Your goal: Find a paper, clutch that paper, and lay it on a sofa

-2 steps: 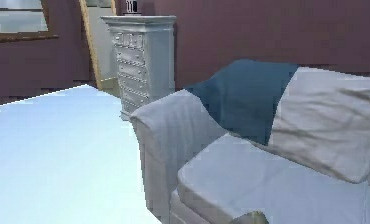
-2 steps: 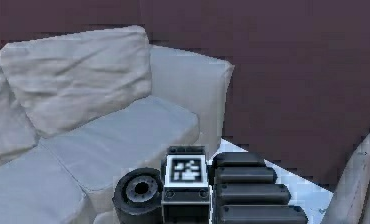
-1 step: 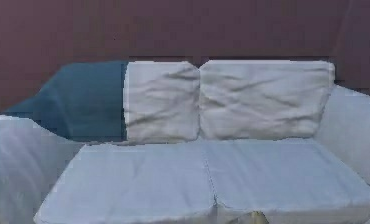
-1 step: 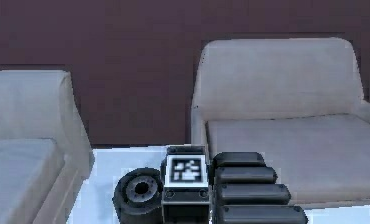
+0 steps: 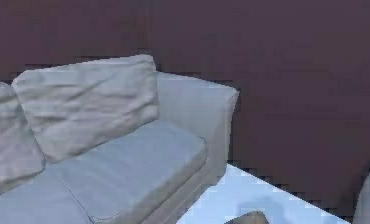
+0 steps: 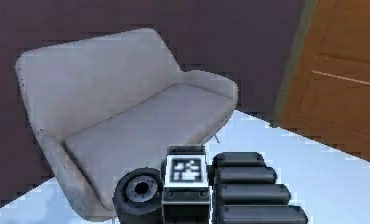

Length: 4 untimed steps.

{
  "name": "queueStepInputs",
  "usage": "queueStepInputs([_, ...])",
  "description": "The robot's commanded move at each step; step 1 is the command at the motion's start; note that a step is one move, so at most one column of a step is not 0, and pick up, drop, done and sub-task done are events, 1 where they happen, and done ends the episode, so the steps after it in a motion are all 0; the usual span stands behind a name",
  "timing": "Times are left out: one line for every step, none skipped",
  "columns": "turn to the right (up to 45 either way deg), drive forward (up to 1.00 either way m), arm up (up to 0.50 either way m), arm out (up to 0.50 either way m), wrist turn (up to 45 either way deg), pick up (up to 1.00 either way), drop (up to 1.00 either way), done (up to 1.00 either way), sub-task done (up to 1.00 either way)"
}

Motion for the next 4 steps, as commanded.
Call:
queueStepInputs([-45.0, 0.0, 0.0, 0.0, 0.0, 0.0, 0.0, 0.0, 0.0])
queueStepInputs([-39.0, 0.0, 0.0, 0.0, 0.0, 0.0, 0.0, 0.0, 0.0])
queueStepInputs([24.0, 0.0, 0.0, 0.0, 0.0, 0.0, 0.0, 0.0, 0.0])
queueStepInputs([0.0, 0.4, 0.0, 0.0, 0.0, 0.0, 0.0, 0.0, 0.0])
